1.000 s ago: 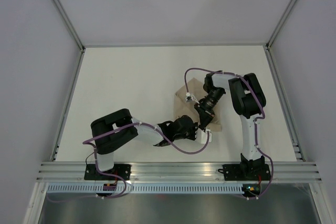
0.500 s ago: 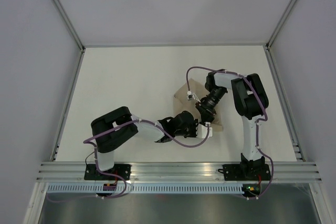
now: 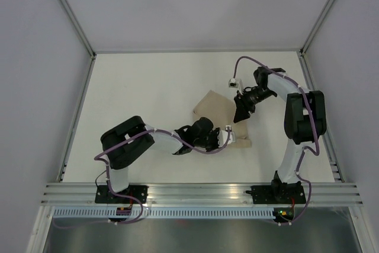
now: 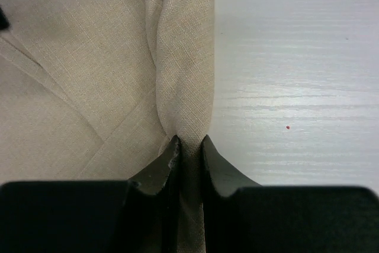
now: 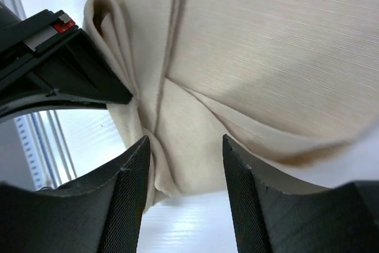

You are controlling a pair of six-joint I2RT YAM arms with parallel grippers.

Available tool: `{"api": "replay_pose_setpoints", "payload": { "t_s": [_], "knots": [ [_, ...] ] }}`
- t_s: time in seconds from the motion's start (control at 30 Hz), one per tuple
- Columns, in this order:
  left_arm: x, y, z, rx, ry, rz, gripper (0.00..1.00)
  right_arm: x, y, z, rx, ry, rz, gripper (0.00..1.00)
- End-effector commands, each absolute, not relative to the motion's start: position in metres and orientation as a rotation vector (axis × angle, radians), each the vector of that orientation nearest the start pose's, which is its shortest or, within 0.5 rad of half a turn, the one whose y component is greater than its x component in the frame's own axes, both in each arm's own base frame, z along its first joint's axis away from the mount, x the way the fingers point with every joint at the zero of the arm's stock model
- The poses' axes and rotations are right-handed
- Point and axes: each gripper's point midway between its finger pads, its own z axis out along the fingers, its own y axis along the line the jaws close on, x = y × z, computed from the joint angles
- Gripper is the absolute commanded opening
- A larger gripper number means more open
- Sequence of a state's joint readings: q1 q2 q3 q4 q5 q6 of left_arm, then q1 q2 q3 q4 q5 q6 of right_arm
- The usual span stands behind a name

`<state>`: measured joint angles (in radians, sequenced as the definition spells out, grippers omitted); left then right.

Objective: Fold the napkin, place the utensils inside, and roll it up
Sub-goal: Roll the napkin with the utensil

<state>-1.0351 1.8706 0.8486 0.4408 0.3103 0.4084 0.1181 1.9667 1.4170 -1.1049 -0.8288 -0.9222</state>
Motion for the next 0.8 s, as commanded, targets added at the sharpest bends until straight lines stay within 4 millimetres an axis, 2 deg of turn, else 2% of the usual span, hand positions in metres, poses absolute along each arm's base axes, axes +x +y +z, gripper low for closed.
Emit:
{"api": "replay_pose_setpoints", "payload": {
  "t_s": [0.0,0.03,0.1,0.13,0.17,0.2,0.23,0.27,0.33,0.4,0.43,0.47,0.5,0.53,0.6,0.63,0.7,0.77],
  "knots": [
    [0.166,-0.39,-0.022,1.617,1.798,-0.889,0.02,0.325,0.138,0.102,-1.214,2.154,1.078,0.58],
    [0.166,-0.389,-0.022,1.607,1.807,-0.923,0.02,0.33,0.131,0.112,-1.218,2.107,1.025,0.58],
    [0.165,-0.387,-0.024,1.579,1.846,-0.993,0.02,0.321,0.126,0.108,-1.257,2.064,0.986,0.58],
    [0.164,-0.387,-0.024,1.57,1.859,-1.018,0.02,0.318,0.126,0.116,-1.282,2.02,0.938,0.59],
    [0.163,-0.387,-0.026,1.554,1.886,-1.048,0.02,0.311,0.124,0.107,-1.296,2.003,0.919,0.6],
    [0.165,-0.385,-0.027,1.54,1.906,-1.071,0.02,0.309,0.124,0.107,-1.324,1.964,0.889,0.6],
    [0.161,-0.385,-0.026,1.543,1.915,-1.119,0.02,0.31,0.124,0.116,-1.347,1.901,0.832,0.63],
    [0.161,-0.385,-0.028,1.532,1.936,-1.146,0.02,0.3,0.124,0.108,-1.353,1.901,0.835,0.63],
    [0.157,-0.383,-0.028,1.524,1.956,-1.216,0.02,0.296,0.126,0.113,-1.384,1.841,0.79,0.65],
    [0.155,-0.381,-0.03,1.511,1.992,-1.277,0.02,0.285,0.128,0.108,-1.419,1.83,0.785,0.65],
    [0.154,-0.381,-0.031,1.506,2.003,-1.298,0.02,0.282,0.133,0.111,-1.45,1.79,0.758,0.65],
    [0.154,-0.38,-0.031,1.492,2.022,-1.325,0.02,0.273,0.134,0.104,-1.468,1.795,0.752,0.65],
    [0.153,-0.377,-0.033,1.479,2.04,-1.36,0.02,0.268,0.138,0.105,-1.51,1.769,0.705,0.66],
    [0.153,-0.377,-0.032,1.471,2.045,-1.382,0.02,0.263,0.14,0.095,-1.533,1.758,0.673,0.66],
    [0.154,-0.376,-0.031,1.452,2.058,-1.42,0.02,0.254,0.148,0.093,-1.591,1.726,0.572,0.68],
    [0.153,-0.376,-0.032,1.45,2.063,-1.433,0.02,0.248,0.151,0.082,-1.613,1.705,0.542,0.69],
    [0.153,-0.375,-0.033,1.444,2.083,-1.452,0.02,0.237,0.162,0.08,-1.669,1.638,0.487,0.7],
    [0.153,-0.375,-0.034,1.444,2.089,-1.463,0.02,0.233,0.162,0.069,-1.702,1.62,0.424,0.71]
  ]
}}
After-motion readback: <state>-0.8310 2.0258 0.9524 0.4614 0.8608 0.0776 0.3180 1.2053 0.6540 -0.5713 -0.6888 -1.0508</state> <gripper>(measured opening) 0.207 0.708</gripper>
